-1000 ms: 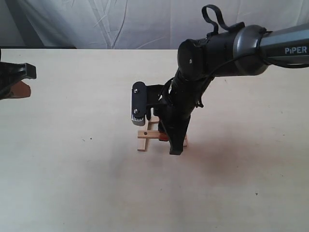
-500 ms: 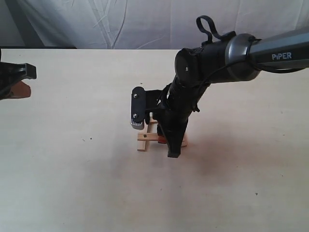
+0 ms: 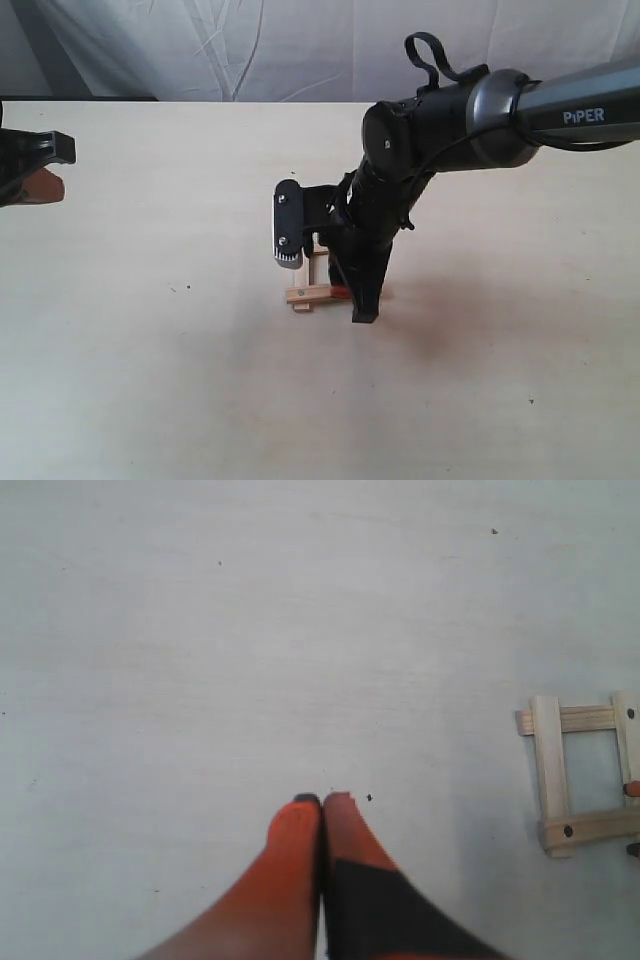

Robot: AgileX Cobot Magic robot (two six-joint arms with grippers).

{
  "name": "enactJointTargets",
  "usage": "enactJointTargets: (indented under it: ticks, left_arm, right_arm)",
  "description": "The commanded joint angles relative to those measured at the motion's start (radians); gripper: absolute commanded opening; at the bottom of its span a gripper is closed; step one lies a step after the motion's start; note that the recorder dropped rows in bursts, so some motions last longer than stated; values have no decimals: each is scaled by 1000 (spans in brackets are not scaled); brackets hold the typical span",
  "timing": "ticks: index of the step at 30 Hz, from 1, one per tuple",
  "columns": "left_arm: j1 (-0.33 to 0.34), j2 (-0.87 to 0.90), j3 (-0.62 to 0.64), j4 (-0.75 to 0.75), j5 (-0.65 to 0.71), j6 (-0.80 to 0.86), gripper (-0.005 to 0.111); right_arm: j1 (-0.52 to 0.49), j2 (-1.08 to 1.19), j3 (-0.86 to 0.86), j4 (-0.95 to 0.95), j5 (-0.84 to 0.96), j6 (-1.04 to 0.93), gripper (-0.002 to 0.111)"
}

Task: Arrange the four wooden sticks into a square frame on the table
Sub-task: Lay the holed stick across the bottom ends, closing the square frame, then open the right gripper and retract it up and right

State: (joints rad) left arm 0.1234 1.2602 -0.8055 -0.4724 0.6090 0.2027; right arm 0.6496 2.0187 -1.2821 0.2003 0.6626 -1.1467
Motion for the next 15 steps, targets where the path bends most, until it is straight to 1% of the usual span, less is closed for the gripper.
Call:
enactJointTargets:
  ticks: [1,2,4,5,8,9,12,15]
  left_arm:
    - [-6,-8,3,-6,2,3,0]
    - [-6,-8,3,-13,3,3,0]
    - [-11,-8,3,-17,3,6,0]
    - [-22,-8,3,-3,-1,15,0]
    - [-72,-8,3,35,-16,34,0]
    - [-95,-8,3,43,-22,34,0]
    - [-151,-8,3,45,-55,34,0]
    - [-204,-8,3,35,-94,34,0]
  right_arm:
    - [1,-57,0,-18,3,135,39]
    - [-1,-78,0,-27,3,182,38]
    - [-16,-121,0,-36,0,288,31]
    - [-27,-135,0,-23,3,318,26]
    - [-95,-177,0,70,47,343,3]
    - [-123,-188,0,115,79,362,0]
    - [-209,-200,3,171,167,410,-1]
    - [-283,-200,6,171,241,512,-1]
